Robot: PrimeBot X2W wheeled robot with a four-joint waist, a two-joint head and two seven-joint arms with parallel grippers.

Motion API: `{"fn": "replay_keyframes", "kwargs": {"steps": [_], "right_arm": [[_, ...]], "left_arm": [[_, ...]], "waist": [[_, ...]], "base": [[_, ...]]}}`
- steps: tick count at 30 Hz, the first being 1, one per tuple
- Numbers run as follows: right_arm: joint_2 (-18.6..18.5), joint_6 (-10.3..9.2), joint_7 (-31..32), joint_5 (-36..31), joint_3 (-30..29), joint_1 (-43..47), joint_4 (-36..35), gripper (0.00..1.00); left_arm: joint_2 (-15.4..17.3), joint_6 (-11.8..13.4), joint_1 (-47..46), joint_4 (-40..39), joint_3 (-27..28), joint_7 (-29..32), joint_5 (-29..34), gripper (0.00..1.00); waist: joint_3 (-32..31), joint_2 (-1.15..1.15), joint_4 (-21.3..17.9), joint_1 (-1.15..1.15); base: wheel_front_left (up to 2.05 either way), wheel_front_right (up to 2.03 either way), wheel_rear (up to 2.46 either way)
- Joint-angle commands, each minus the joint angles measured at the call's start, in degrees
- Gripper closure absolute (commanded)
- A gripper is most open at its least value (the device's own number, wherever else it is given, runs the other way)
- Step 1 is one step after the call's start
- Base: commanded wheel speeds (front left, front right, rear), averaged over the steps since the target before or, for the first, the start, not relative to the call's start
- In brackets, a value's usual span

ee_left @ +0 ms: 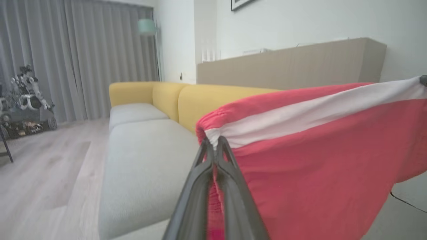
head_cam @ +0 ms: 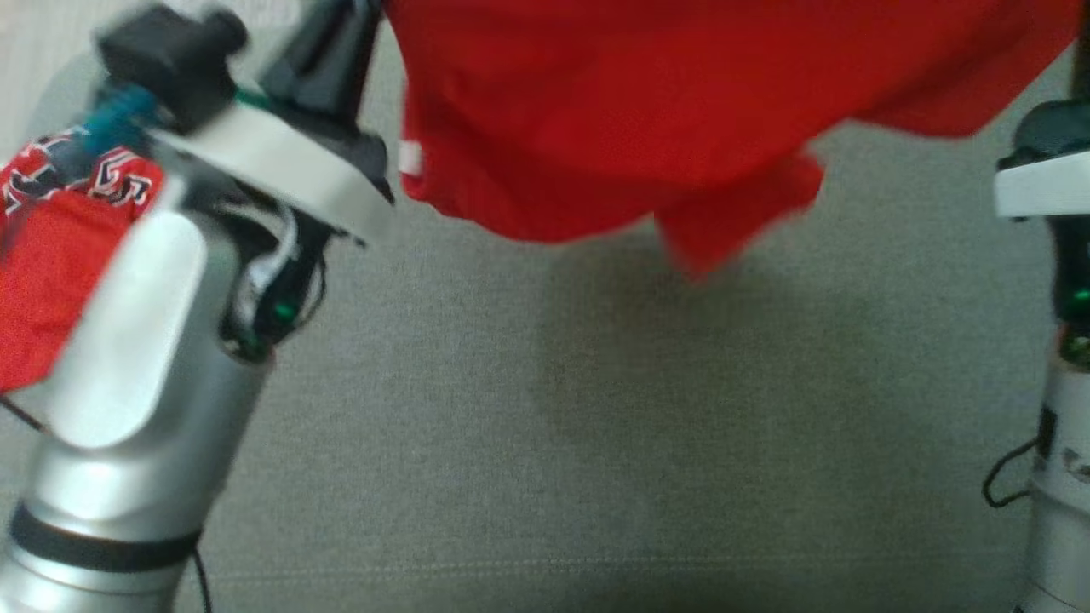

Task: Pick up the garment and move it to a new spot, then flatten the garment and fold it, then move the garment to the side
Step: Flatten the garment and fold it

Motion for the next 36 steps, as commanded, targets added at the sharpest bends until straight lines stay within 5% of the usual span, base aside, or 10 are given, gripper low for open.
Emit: {"fn": "replay_keyframes", "kwargs": {"steps": [1,7,14,19,26,36], "right_arm": [[0.2,0.37,0.9,-0.1,0.7,-0.9,-3.1,1.0],[0.4,0.37,5.4,-0.1,-1.0,-1.9,-7.0,1.0],[0.2,0.37,7.3,2.2,0.0,-8.4,0.6,1.0],[-0.3,0.37,4.7,3.6,0.7,-22.9,14.8,1.0],[2.4,0.37,-7.5,2.9,3.4,-40.5,36.4,1.0],[4.3,0.37,-14.1,5.5,9.3,-45.3,64.9,1.0]], "left_arm": [[2.4,0.4,-3.5,-2.8,2.7,0.7,0.3,1.0],[3.4,1.2,-5.6,-6.4,3.7,4.7,-0.9,1.0],[1.6,-0.7,-10.5,-0.4,3.2,4.4,-2.5,1.0],[-1.7,-3.3,-22.6,11.8,2.7,-2.5,-0.9,1.0],[-4.2,-4.6,-35.8,32.1,3.1,-13.7,1.7,1.0],[-9.2,-4.8,-35.9,56.7,4.8,-14.9,-0.8,1.0]], "waist": [[-1.2,0.0,-0.3,0.0],[-2.5,0.0,-0.4,0.0],[0.1,0.0,0.1,0.0],[5.7,0.0,1.5,0.0],[9.0,0.0,0.9,0.0],[11.3,0.0,0.0,0.0]], "base": [[0.0,0.0,0.0],[0.0,0.0,0.0],[0.0,0.0,0.0],[0.0,0.0,0.0],[0.0,0.0,0.0],[0.0,0.0,0.0]]}}
